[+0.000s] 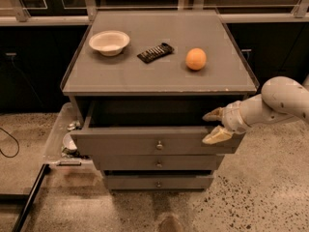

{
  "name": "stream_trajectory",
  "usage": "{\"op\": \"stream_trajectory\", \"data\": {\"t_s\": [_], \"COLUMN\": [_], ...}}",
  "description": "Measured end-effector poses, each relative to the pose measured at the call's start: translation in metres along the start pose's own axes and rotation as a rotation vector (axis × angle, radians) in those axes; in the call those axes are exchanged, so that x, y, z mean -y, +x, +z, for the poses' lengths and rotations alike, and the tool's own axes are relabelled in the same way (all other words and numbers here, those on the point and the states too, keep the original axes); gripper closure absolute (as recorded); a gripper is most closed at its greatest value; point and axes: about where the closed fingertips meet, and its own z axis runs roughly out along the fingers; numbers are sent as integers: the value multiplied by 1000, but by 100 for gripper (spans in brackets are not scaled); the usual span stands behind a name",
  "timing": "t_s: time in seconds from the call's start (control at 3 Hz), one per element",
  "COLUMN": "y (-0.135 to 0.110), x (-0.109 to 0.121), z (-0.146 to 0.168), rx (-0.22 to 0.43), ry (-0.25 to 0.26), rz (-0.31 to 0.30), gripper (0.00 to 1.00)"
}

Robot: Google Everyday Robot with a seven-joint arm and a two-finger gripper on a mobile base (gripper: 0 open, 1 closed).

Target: Close top drawer

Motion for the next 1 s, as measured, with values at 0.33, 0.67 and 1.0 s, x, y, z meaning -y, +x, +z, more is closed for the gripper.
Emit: {"op": "stream_trajectory", "data": {"t_s": [0.33, 0.67, 1.0], "y": [-19, -19, -15], "x": [-7, -7, -19], "z": [-18, -19, -14], "rx": [17, 17, 26], "ry": [0, -1, -28], "rz": [-39, -40, -25], "gripper": [66, 62, 66]}}
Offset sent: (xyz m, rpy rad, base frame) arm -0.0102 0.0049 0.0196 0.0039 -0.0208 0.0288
